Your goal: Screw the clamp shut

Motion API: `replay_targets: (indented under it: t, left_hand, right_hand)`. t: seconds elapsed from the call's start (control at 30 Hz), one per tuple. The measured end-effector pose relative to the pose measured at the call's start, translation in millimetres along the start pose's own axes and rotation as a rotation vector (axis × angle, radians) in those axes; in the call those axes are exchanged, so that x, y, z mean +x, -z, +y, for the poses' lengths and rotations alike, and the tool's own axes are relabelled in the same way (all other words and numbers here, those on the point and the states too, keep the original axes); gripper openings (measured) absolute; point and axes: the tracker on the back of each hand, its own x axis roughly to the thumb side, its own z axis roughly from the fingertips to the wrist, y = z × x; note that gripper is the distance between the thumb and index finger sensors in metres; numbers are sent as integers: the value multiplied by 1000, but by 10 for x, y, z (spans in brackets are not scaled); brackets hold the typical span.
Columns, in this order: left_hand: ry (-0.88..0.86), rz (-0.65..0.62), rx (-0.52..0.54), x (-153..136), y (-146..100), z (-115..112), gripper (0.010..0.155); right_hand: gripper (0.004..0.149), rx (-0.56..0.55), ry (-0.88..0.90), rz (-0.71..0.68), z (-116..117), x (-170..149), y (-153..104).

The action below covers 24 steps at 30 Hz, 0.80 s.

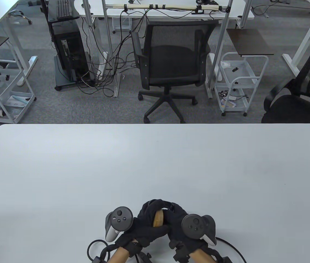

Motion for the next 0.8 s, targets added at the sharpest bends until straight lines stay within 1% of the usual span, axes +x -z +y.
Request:
replay_targets:
  t: [0.17, 0.27, 0.3, 0.37, 0.43, 0.47, 0.53, 0.63, 0.7, 0.8]
  left_hand:
    - [66, -24, -16, 23, 4, 26, 96]
    - [37, -57, -66, 4, 4, 80, 95]
    - [15, -62, -61, 5, -6, 114, 94]
    - [34, -75, -23, 26, -19, 165, 94]
    - [123, -97, 24, 128, -47, 246, 92]
    - [155, -106, 29, 170, -54, 267, 91]
    - [278, -135, 46, 279, -74, 325, 90]
    - [393, -138, 51, 332, -107, 389, 88]
    - [452, -108, 50, 308, -132, 474, 85]
    - [554, -22, 63, 204, -188, 689, 83]
  right_hand:
    - [41, -16, 18, 8, -3, -6, 6]
    - [41, -21, 37, 14, -15, -14, 2]
    - [41, -22, 45, 18, -25, -22, 1]
    - [41, -34, 55, 24, -43, -40, 0]
    - [41, -44, 62, 40, -68, -76, 2]
    - [41, -48, 67, 45, -76, -87, 0]
    - [41, -55, 89, 59, -102, -121, 0]
    - [41, -63, 88, 70, -129, -158, 12]
    - [41, -65, 96, 77, -138, -182, 19]
    - [42, -74, 116, 96, -153, -208, 32]
